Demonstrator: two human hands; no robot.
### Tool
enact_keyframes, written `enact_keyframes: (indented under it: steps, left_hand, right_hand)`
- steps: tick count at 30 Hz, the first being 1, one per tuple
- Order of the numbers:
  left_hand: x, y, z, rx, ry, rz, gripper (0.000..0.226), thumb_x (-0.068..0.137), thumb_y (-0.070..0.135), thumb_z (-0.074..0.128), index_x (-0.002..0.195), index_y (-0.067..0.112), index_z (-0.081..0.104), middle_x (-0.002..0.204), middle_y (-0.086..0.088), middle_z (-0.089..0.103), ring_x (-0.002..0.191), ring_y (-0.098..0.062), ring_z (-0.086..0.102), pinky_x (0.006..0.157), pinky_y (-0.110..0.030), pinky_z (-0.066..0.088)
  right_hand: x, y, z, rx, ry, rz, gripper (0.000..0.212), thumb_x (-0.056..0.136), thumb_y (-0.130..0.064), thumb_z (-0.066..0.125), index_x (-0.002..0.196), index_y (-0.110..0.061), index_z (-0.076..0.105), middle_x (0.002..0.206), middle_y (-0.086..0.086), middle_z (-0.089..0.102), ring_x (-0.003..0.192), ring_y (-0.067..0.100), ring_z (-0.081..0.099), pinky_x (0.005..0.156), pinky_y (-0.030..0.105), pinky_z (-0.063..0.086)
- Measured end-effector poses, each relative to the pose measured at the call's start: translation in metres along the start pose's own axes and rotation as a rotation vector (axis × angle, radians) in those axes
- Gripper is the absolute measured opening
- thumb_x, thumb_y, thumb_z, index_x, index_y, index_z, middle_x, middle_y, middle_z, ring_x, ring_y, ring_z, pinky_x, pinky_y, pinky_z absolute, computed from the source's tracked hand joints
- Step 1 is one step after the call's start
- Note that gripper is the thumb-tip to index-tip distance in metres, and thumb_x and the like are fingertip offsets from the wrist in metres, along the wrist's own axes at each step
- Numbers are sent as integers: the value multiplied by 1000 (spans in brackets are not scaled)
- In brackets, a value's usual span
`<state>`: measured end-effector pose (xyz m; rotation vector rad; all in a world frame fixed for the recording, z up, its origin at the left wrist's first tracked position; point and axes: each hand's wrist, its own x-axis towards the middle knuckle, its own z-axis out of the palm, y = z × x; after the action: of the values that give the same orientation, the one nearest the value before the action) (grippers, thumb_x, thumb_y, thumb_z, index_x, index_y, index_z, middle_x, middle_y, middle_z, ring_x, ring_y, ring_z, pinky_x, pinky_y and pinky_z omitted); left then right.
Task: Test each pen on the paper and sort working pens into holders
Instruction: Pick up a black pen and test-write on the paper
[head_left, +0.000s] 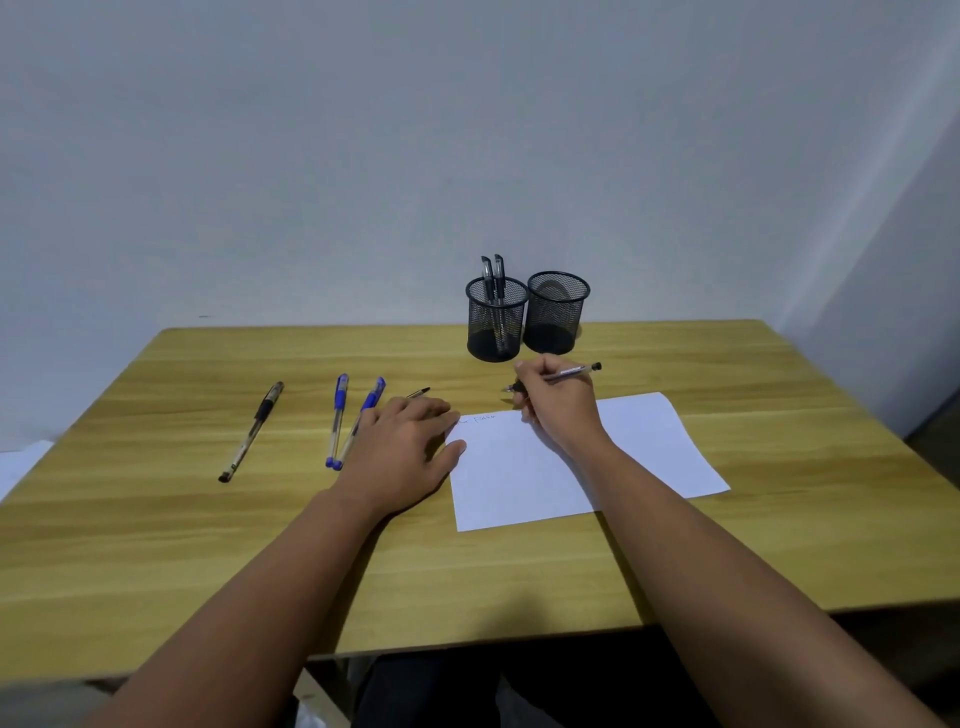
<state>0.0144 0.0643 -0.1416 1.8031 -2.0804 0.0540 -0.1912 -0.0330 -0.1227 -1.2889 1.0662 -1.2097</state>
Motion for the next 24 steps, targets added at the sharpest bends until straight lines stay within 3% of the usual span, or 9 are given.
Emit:
enact_keyframes:
  steps: [6, 9, 12, 15, 18, 21, 24]
  left_hand:
    - [-5, 4, -1, -11, 49, -28, 56, 93, 61, 42, 136, 32, 62, 144, 15, 56, 137, -13, 43, 109, -44, 30]
    - [-5, 4, -2, -13, 27, -35, 59, 93, 67, 42, 138, 33, 60, 147, 16, 54, 138, -13, 41, 110, -44, 29]
    - [-6, 5, -2, -15, 23, -33, 63, 91, 72, 44, 139, 34, 59, 147, 17, 53, 138, -12, 41, 110, -45, 30]
    - [-5, 5, -2, -19, 31, -34, 63, 89, 72, 47, 138, 34, 60, 145, 17, 54, 138, -12, 42, 109, -45, 30]
    - [-5, 4, -2, -20, 34, -37, 64, 88, 73, 45, 137, 35, 61, 144, 17, 55, 137, -12, 42, 108, -44, 31]
    - [-4, 4, -2, -21, 31, -38, 65, 87, 73, 44, 138, 35, 60, 145, 17, 55, 136, -12, 42, 109, -45, 31]
    - [-4, 5, -2, -15, 30, -40, 65, 88, 72, 42, 138, 35, 59, 145, 17, 54, 137, -12, 41, 109, -45, 30]
  right_hand:
    - [-5, 0, 2, -105, 19, -66, 39, 98, -20, 76, 71, 5, 60, 58, 11, 61, 54, 20, 62, 53, 31, 53]
    - [-7, 0, 2, -145, 17, -77, 44, 98, -25, 76, 73, 7, 60, 60, 20, 63, 58, 32, 66, 55, 34, 54]
    - [-8, 2, 3, -193, 38, -48, 45, 96, -28, 78, 70, 2, 57, 56, 12, 61, 53, 22, 60, 52, 32, 49]
    - [-6, 5, 2, -271, 65, -61, 47, 92, -29, 79, 61, -9, 51, 52, 5, 55, 53, 23, 57, 56, 35, 51]
    - [-7, 4, 2, -279, 63, -19, 45, 93, -21, 74, 56, -16, 50, 51, 8, 60, 49, 24, 59, 53, 33, 49]
    - [-10, 3, 2, -299, 24, -32, 40, 94, -16, 72, 60, -9, 53, 50, 13, 60, 42, 21, 55, 46, 26, 43]
    - [-10, 2, 2, -324, 17, -36, 36, 95, -16, 73, 68, 2, 57, 51, 12, 61, 42, 18, 55, 47, 28, 46]
